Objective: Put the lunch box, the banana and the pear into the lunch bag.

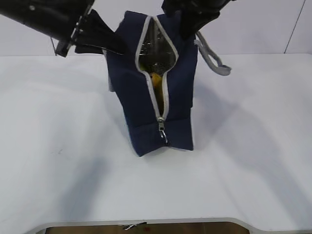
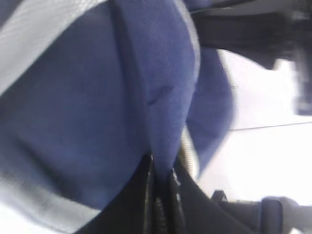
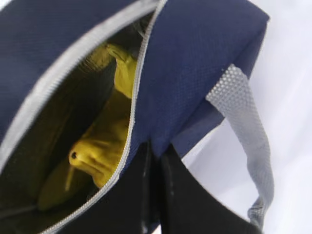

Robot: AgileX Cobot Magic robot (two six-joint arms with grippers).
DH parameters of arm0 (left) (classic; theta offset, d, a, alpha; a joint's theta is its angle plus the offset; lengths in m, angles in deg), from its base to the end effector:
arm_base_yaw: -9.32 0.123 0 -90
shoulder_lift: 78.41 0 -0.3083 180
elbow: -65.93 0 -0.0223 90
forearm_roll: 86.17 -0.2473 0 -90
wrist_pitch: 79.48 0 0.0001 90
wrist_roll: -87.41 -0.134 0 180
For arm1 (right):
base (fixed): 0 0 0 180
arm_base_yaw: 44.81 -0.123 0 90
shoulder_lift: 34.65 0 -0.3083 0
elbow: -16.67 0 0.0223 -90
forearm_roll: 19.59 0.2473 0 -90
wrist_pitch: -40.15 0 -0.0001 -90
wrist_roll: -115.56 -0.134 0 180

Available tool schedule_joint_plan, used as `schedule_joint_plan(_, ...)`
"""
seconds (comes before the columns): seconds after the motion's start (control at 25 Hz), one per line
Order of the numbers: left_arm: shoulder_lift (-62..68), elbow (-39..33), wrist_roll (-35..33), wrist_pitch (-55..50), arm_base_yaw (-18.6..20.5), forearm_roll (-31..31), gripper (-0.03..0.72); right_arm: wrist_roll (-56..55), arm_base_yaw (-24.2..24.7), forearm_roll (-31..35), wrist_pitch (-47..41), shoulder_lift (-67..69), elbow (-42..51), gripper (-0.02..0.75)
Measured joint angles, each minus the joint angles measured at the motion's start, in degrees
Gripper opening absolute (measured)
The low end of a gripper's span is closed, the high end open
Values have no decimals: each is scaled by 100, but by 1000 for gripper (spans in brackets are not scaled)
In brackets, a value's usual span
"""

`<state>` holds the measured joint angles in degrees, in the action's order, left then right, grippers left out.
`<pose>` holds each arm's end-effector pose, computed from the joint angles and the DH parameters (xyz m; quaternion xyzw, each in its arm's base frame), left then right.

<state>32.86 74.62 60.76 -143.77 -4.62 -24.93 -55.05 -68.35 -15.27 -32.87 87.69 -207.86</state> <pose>0.3647 -0.1996 0.3088 0.1399 0.8598 -0.4673 0.1510 0.4244 0.1954 0.3408 -0.2726 0.9279 0.0684 0.2451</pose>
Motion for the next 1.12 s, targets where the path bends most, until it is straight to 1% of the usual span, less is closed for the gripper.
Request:
schedule_joint_plan(0.16,203,0,14,258,-245,80,10,-14,0,-135,-14,-210,288,20)
schedule_joint_plan(0.36,281,0,-24,258,-278,243,10,-22,0,-150,-2,-210,370,20)
schedule_joint_plan(0.44,281,0,-34,279,-278,253,10,-105,0,-255,-2,-210,370,23)
schedule_joint_plan(0.56,329,0,-46,279,-293,313,23,-230,0,-432,-2,-210,370,68)
schedule_joint_plan(0.64,392,0,-46,279,-296,341,76,-258,0,-472,18,-220,370,148)
schedule_joint_plan(0.72,409,0,-58,279,-337,395,165,-270,0,-486,32,-215,370,243)
schedule_joint_plan(0.8,433,0,-142,279,-364,587,266,-280,0,-500,43,-224,370,337)
schedule_joint_plan(0.84,437,0,-190,279,-376,672,298,-280,0,-524,53,-224,370,363)
schedule_joint_plan(0.88,447,0,-248,279,-397,783,322,-280,0,-523,53,-228,370,383)
schedule_joint_plan(0.96,447,0,-330,279,-411,975,345,-308,0,-537,54,-237,370,403)
schedule_joint_plan(1.12,447,0,-354,204,-411,1074,355,-342,0,-548,65,-353,370,410)
